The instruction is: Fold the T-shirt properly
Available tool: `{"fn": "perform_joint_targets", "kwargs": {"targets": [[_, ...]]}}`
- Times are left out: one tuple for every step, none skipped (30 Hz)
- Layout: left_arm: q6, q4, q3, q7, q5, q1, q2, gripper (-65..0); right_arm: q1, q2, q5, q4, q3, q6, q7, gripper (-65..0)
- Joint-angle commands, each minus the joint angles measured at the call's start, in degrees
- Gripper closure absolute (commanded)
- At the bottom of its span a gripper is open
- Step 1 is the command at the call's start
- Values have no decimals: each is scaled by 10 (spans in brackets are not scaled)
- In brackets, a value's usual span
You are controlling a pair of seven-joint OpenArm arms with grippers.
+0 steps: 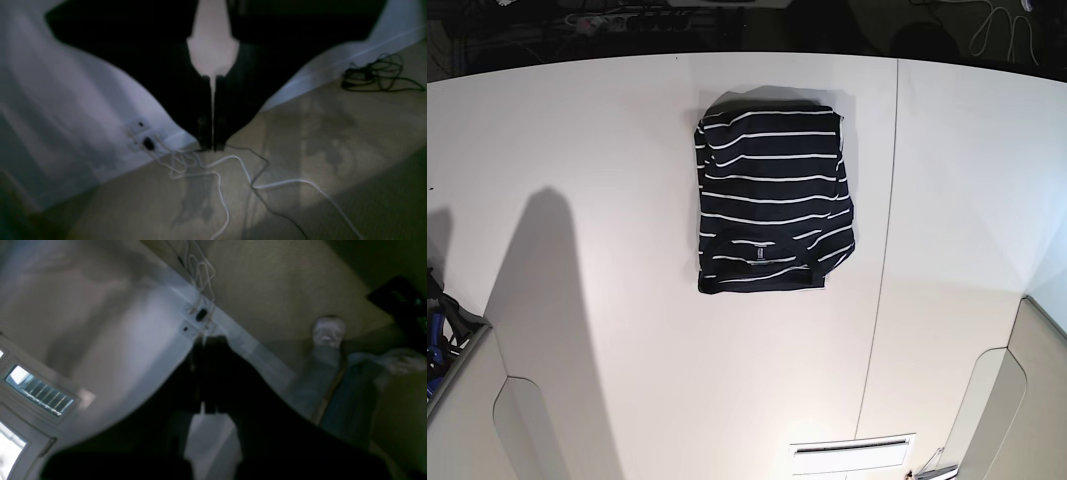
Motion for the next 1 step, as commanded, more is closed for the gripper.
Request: {"fn": "perform_joint_targets", "kwargs": {"targets": [[-3, -4, 0, 3, 0, 1, 0, -16, -4, 6, 5, 2, 0, 4, -5, 0]]}}
